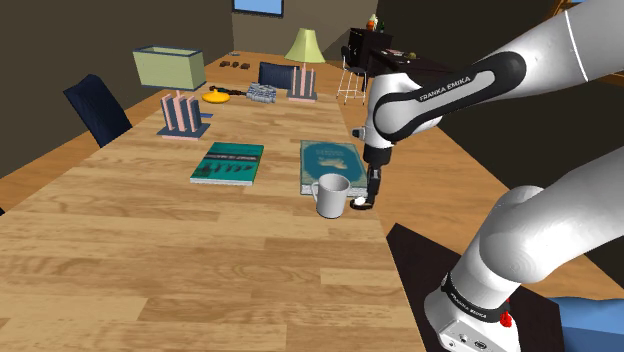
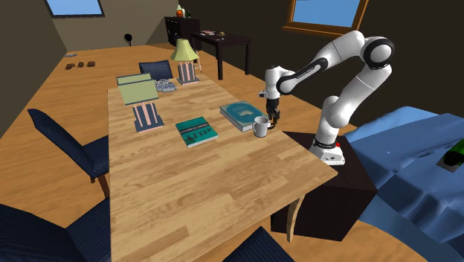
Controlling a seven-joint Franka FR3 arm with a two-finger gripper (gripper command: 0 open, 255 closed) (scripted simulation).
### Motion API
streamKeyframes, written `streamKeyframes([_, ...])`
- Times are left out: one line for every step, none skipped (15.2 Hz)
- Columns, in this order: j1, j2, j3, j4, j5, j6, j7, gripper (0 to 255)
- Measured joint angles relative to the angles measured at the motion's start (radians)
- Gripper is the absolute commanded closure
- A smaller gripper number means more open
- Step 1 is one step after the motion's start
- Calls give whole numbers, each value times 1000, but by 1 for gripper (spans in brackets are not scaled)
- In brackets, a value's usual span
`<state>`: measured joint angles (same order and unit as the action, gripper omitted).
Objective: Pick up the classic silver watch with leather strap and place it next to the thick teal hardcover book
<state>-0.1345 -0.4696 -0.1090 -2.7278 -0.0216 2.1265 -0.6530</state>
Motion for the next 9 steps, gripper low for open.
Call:
streamKeyframes([-1, 0, -1, -2, -2, -7, 0, 0])
streamKeyframes([-1, -2, 0, -4, -2, -2, 1, 0])
streamKeyframes([-1, -3, 0, -3, -3, 1, 2, 0])
streamKeyframes([-1, -1, -1, -3, -3, 3, 1, 0])
streamKeyframes([-2, 0, -1, 11, -3, -9, 1, 0])
streamKeyframes([-2, -16, 1, 25, -4, -32, 3, 0])
streamKeyframes([-1, -28, 4, 43, -3, -58, 5, 0])
streamKeyframes([-4, -43, 2, 71, -5, -98, 3, 0])
streamKeyframes([-5, -49, 2, 84, -6, -117, 2, 0])
